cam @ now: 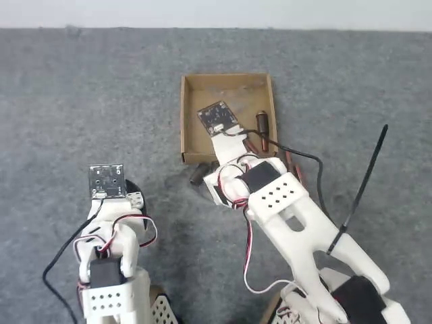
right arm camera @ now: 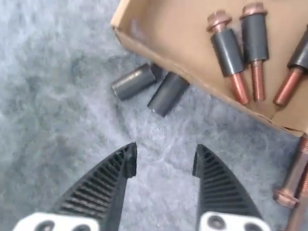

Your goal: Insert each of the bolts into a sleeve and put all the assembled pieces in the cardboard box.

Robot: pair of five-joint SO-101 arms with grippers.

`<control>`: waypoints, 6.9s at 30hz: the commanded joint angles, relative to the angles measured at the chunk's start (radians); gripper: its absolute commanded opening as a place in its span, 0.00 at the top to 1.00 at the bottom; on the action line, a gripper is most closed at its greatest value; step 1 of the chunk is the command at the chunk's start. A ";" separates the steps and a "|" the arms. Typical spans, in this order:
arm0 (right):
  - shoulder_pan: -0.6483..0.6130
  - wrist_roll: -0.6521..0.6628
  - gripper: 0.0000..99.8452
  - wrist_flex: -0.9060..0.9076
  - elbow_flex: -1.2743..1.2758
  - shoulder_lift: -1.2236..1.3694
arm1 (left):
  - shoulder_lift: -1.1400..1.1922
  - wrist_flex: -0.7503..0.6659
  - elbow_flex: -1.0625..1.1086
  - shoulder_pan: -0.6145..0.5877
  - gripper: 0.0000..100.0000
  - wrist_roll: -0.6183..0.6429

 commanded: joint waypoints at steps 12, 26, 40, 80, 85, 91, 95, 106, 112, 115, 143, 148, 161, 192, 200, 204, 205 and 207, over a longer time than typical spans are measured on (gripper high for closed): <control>0.019 -0.104 0.82 -0.248 -0.026 0.203 | -0.018 -0.023 -0.012 -0.006 0.99 -0.009; 0.028 -0.107 0.82 -0.243 -0.218 0.470 | -0.018 -0.023 -0.012 -0.005 0.99 -0.009; 0.039 -0.020 0.99 -0.191 -0.275 0.535 | -0.018 -0.023 -0.012 -0.005 0.99 -0.009; 0.935 0.397 0.99 0.019 0.657 -0.538 | -0.018 -0.021 -0.012 -0.006 0.99 -0.009; 1.018 0.425 0.99 0.015 0.635 -0.464 | -0.018 -0.020 -0.012 -0.006 0.99 -0.009; 1.021 0.423 0.99 0.018 0.522 -0.229 | -0.018 -0.020 -0.012 -0.006 0.99 -0.009; 1.023 0.423 0.99 0.031 0.459 -0.122 | -0.018 -0.020 -0.012 -0.006 0.99 -0.009; 1.021 0.422 0.92 0.090 0.445 -0.211 | -0.018 -0.023 -0.012 -0.005 0.99 -0.009; 1.013 0.405 0.91 0.111 0.450 -0.285 | -0.018 -0.023 -0.012 -0.005 0.99 -0.009; 0.983 0.396 0.91 0.139 0.443 -0.309 | -0.018 -0.023 -0.012 -0.005 0.99 -0.009; 1.050 0.348 0.90 0.015 0.537 -0.306 | -0.018 -0.023 -0.012 0.002 0.99 -0.009; 1.050 0.348 0.90 -0.004 0.525 -0.239 | -0.018 -0.023 -0.012 0.002 0.99 -0.009; 1.024 0.351 0.96 0.001 0.477 -0.139 | -0.018 -0.023 -0.012 0.002 0.99 -0.009; 1.033 0.347 0.99 -0.018 0.477 -0.139 | 0.081 0.049 -0.272 0.235 0.99 0.012; 1.033 0.347 0.99 -0.028 0.476 -0.137 | 0.493 0.049 -0.504 0.394 0.99 0.015; 1.035 0.347 0.99 -0.028 0.476 -0.137 | 0.660 0.018 -0.604 0.483 0.99 0.018; 1.035 0.347 0.99 -0.028 0.476 -0.137 | 0.700 0.002 -0.622 0.502 0.99 0.018; 1.035 0.347 0.99 -0.028 0.476 -0.137 | 0.776 -0.032 -0.654 0.540 0.99 0.018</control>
